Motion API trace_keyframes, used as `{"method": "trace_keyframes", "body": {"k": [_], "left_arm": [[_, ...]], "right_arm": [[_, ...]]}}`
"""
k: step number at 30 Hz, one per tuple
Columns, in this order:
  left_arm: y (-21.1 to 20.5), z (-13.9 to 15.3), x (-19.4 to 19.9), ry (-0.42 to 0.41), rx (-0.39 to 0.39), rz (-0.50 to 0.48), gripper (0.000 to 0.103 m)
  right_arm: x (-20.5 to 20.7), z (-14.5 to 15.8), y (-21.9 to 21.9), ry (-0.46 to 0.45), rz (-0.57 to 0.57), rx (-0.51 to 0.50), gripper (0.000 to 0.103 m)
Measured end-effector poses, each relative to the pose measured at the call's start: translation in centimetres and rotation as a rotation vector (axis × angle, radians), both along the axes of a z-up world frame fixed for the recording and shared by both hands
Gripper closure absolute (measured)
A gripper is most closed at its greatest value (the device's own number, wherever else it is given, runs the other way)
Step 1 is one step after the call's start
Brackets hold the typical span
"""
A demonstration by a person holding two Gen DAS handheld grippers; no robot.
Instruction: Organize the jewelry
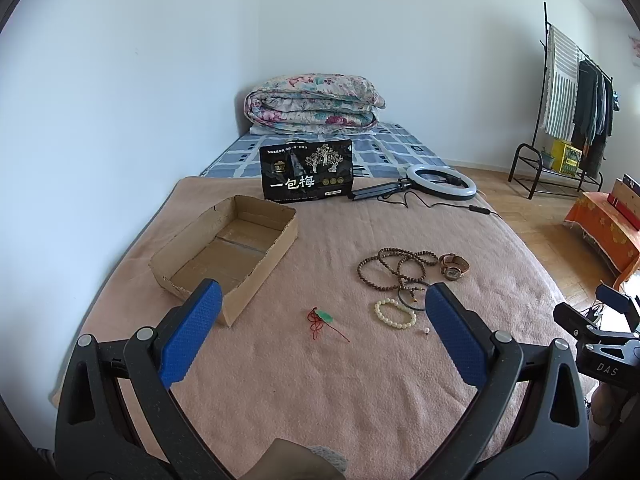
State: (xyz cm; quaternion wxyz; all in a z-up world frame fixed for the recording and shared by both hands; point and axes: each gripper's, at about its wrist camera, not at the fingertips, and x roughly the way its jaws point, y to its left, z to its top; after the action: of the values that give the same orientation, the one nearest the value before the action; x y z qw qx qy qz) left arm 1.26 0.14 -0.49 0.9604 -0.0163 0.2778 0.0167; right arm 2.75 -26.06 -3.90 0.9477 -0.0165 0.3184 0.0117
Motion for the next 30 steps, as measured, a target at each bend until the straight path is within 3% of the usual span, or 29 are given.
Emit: {"method": "trace_keyframes", "body": {"k": [30], "left_arm": [[0.4,-1.6,-0.2,0.025,-0.009,0.008,0.000]], "right_arm": [[0.5,-0.3,0.2,0.023,0.008,-0.001,0.001]]}}
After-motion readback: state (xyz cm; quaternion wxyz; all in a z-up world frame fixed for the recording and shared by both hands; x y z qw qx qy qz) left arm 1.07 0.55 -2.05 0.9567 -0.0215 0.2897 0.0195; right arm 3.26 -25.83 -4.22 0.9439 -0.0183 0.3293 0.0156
